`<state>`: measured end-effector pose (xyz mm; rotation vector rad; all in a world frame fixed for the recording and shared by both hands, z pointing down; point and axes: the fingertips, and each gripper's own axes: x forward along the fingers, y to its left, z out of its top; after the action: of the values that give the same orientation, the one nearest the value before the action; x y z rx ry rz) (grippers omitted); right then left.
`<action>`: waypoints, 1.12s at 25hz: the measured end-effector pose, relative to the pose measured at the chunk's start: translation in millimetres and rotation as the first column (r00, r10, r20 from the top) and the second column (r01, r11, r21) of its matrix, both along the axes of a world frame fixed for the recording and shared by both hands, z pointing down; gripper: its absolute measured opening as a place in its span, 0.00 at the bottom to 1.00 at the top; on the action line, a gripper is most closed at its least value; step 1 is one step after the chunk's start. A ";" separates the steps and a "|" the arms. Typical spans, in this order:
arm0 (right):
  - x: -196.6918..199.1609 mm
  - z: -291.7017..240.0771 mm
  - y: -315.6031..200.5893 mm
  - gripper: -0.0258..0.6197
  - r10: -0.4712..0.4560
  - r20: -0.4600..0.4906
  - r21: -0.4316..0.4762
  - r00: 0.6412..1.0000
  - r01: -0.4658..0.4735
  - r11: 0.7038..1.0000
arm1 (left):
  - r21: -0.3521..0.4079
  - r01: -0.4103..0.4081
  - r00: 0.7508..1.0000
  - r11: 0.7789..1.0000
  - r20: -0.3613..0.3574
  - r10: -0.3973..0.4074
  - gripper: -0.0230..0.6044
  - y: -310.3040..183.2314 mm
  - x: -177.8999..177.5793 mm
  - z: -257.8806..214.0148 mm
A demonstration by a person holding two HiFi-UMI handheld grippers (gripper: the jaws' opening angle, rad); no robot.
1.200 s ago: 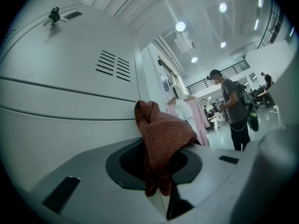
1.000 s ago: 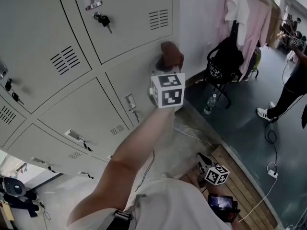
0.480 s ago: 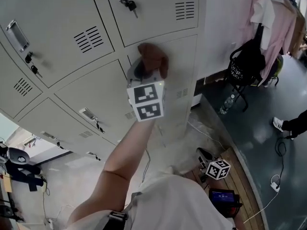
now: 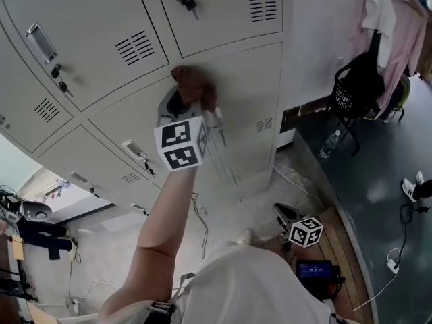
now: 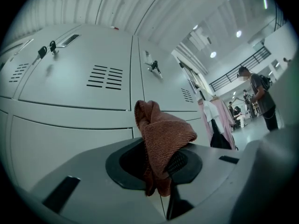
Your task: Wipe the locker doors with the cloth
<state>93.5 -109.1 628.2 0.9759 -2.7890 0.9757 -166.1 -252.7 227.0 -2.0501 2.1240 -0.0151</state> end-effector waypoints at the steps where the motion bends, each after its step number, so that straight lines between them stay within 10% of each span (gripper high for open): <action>1: 1.5 -0.8 2.2 0.07 0.002 0.000 0.007 1.000 -0.002 1.000 | -0.002 -0.008 1.000 1.000 0.012 0.008 0.16 0.9 1.7 1.0; 11: 7.0 -25.0 13.5 0.07 0.007 0.002 0.095 1.000 -0.007 0.995 | -0.070 -0.251 0.968 0.965 -0.024 0.250 0.16 54.5 33.2 86.2; 28: -4.3 -55.1 38.9 0.07 -0.070 0.036 0.203 0.997 0.061 0.977 | -0.401 -0.328 0.945 0.855 -0.152 0.291 0.16 189.2 76.3 309.0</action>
<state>89.2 -70.2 573.1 0.8843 -2.9812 0.7253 -89.8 -63.5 536.0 -2.6678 1.9344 -0.3817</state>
